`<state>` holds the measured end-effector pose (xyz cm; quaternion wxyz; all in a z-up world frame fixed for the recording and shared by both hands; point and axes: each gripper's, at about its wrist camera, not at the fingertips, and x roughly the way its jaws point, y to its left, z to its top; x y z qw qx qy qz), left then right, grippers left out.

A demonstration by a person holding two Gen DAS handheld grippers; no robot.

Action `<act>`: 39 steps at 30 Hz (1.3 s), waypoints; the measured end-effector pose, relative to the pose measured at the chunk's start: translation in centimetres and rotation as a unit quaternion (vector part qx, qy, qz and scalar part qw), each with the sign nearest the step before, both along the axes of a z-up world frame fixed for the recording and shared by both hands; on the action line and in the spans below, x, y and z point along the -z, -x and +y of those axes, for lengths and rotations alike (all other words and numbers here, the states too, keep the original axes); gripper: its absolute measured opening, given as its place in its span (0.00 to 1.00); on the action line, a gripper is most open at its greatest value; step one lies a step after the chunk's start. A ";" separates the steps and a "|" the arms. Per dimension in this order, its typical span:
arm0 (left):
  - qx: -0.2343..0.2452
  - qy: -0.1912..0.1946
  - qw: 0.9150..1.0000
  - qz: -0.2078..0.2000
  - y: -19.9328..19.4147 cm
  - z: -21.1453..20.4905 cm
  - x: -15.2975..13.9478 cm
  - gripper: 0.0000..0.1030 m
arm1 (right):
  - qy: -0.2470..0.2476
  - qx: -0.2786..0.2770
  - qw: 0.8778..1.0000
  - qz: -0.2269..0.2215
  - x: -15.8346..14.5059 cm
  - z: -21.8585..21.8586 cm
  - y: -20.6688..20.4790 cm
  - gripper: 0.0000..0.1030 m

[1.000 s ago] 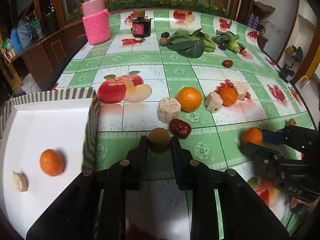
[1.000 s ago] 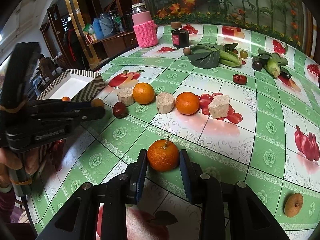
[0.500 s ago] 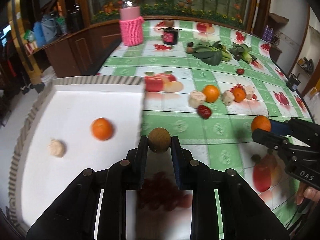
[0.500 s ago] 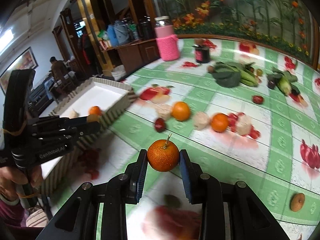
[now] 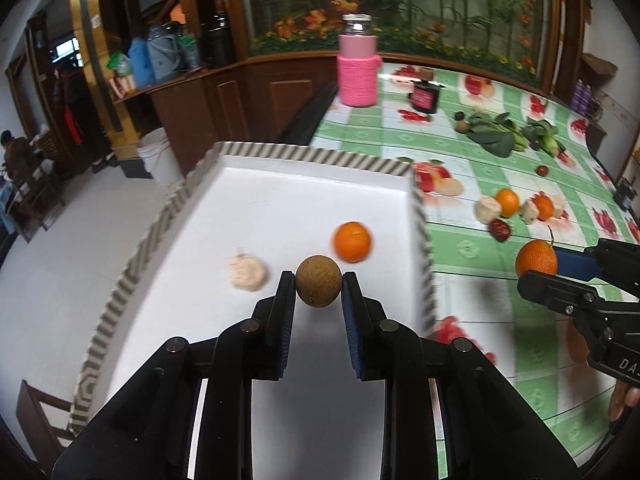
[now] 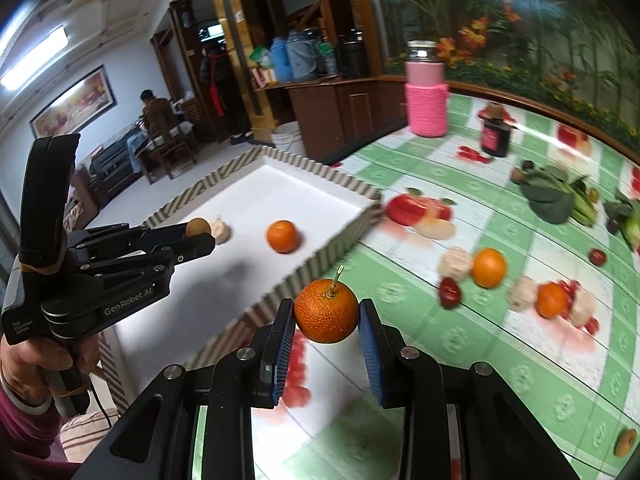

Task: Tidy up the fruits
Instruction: 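Carry both fruits into the white tray and open both tools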

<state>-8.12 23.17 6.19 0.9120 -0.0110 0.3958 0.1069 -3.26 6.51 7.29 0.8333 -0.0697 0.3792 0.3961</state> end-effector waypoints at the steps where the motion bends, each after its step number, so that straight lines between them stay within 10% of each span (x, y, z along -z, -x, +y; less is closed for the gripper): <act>1: -0.005 -0.001 1.000 0.000 0.2 0.5 0.1 0.22 | 0.001 -0.004 1.000 0.000 0.0 0.5 0.0 0.30; 34: -0.061 0.015 0.995 0.083 -0.9 7.1 3.1 0.22 | 0.080 -0.110 0.990 0.024 4.0 12.7 -2.0 0.30; 39: -0.074 0.019 0.994 0.075 -0.6 7.7 2.8 0.55 | 0.070 -0.100 0.992 0.015 3.2 11.4 -1.8 0.33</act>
